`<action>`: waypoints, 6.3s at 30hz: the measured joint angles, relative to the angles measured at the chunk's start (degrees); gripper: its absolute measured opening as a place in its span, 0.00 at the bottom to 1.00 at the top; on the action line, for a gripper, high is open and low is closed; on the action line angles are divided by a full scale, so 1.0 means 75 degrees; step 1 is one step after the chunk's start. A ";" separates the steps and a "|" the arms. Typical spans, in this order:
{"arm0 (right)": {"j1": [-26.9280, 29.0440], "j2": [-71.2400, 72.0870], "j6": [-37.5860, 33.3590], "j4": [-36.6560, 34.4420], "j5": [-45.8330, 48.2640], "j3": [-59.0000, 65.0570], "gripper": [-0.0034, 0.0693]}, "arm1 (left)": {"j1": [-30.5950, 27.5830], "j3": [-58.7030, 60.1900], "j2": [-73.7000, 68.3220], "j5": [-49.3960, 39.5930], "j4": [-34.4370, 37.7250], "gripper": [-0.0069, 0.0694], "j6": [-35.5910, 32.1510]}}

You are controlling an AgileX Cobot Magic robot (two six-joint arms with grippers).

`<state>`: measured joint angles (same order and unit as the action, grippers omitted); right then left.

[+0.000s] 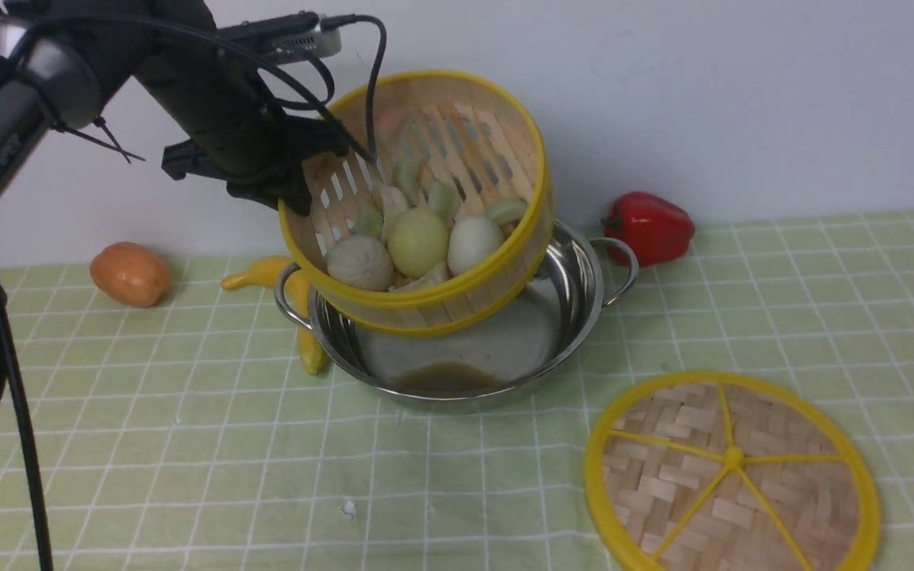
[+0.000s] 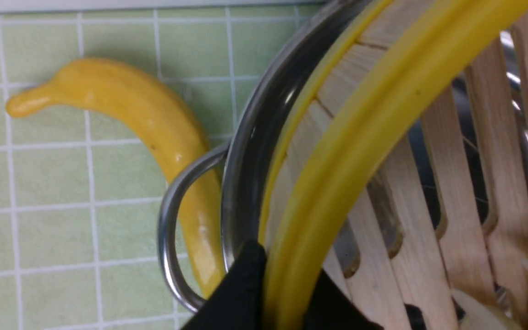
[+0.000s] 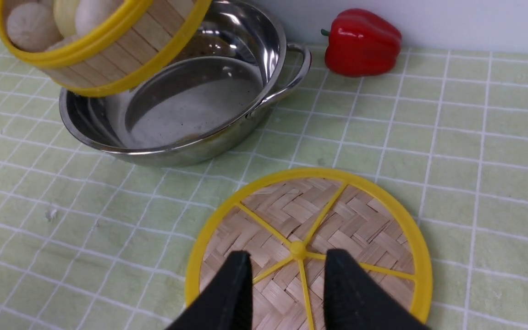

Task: Place the steamer in the pot on the green tablecloth, and put the lid on the steamer.
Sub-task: 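Place the bamboo steamer basket with dumplings into the steel pot with the left gripper, then move the gripper down to the bamboo steamer lid and grasp its center knob, then place the bamboo steamer lid onto the steamer basket in the pot with the right gripper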

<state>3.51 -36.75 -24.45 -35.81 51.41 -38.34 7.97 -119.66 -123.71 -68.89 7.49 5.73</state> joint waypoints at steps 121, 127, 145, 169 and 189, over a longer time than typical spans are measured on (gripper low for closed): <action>-0.3667 -0.8187 0.5134 0.4945 0.0804 -0.4014 0.38 | 0.0567 0.9835 1.2491 0.1570 0.0143 0.06 -0.2638; -0.3667 -0.8693 0.5140 0.4907 0.0895 -0.4014 0.38 | 0.0567 0.9835 1.2491 0.1570 0.0143 0.06 -0.2638; -0.3667 -0.9267 0.5169 0.4846 0.0977 -0.4066 0.27 | 0.0567 0.9835 1.2491 0.1570 0.0120 0.07 -0.2638; -0.3996 -0.9425 0.4845 0.3953 0.2582 -0.9207 0.24 | 0.0567 0.9835 1.2491 0.1598 0.0112 0.08 -0.2645; -0.4620 -1.3317 0.4800 0.3855 0.2592 -1.3559 0.24 | 0.0567 0.9835 1.2491 0.1623 0.0091 0.09 -0.2841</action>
<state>-31.14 -136.62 11.55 -6.90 70.85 -140.03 12.22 -45.89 -30.03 -56.71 8.17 -15.57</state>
